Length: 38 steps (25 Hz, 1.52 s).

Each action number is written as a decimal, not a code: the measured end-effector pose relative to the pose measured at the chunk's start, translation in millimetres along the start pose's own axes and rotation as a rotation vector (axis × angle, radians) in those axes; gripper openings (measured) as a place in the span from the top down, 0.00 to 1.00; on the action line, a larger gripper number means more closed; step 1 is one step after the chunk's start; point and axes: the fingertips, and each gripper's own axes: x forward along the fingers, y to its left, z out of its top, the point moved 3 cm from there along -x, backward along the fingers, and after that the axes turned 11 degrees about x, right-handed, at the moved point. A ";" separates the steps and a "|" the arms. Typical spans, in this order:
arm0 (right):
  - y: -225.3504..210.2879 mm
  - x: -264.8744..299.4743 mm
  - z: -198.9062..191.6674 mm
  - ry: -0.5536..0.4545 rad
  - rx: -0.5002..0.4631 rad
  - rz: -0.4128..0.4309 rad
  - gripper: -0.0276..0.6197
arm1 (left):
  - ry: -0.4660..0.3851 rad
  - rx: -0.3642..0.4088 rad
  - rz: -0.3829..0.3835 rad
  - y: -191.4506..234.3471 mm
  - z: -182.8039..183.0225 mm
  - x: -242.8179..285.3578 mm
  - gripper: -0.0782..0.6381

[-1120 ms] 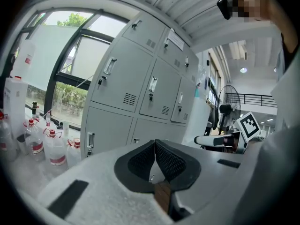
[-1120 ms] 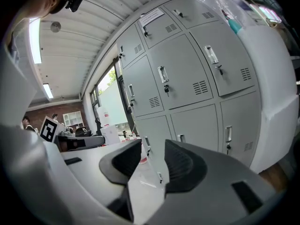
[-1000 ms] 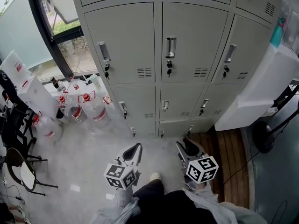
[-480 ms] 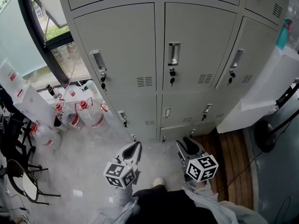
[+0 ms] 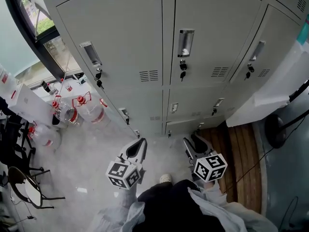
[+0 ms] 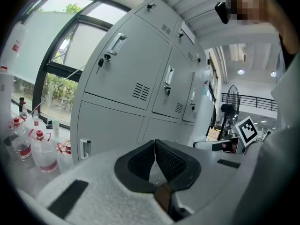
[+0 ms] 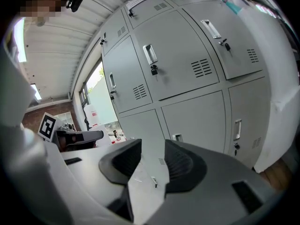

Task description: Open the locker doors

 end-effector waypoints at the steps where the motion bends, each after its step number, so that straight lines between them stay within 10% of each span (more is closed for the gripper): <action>1: -0.9 3.1 -1.4 0.006 -0.001 0.006 0.75 | 0.002 -0.005 0.002 1.8 -2.5 1.4 0.88; 38: -120.5 119.8 -158.3 0.240 0.015 0.010 0.75 | 0.174 -0.226 0.121 28.2 -195.5 71.2 0.88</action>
